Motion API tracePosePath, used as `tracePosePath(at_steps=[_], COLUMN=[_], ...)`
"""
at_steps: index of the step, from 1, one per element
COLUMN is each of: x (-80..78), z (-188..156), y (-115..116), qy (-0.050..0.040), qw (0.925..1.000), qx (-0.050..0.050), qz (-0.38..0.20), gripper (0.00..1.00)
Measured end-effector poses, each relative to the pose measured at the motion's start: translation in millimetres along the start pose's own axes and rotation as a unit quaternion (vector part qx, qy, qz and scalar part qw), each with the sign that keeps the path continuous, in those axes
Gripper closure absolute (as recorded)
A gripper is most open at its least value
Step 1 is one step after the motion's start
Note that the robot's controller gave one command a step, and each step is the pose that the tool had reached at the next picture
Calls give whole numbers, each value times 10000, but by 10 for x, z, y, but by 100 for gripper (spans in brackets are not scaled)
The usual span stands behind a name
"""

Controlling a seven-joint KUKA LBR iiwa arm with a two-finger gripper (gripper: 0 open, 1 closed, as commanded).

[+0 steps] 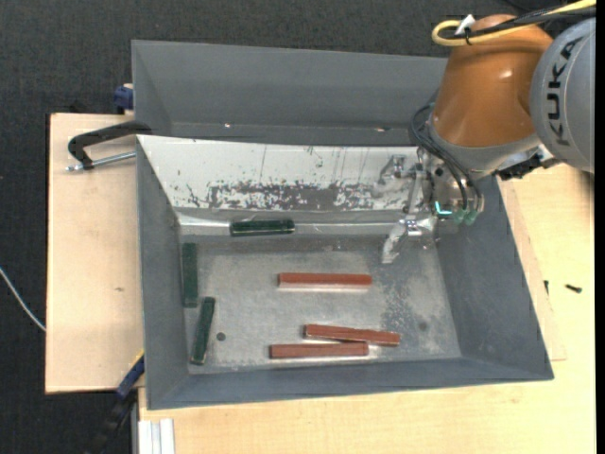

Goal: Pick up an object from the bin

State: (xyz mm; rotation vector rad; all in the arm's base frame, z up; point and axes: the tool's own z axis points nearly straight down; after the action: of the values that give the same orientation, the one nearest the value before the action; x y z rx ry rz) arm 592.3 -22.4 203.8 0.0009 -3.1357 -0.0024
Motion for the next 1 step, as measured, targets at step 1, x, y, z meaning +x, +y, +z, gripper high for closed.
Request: tracePosePath(at_steps=[1], x=[-16], z=[-48], y=[0], qy=[-44], qw=[10000], qx=[3], qz=[-3], gripper=[0])
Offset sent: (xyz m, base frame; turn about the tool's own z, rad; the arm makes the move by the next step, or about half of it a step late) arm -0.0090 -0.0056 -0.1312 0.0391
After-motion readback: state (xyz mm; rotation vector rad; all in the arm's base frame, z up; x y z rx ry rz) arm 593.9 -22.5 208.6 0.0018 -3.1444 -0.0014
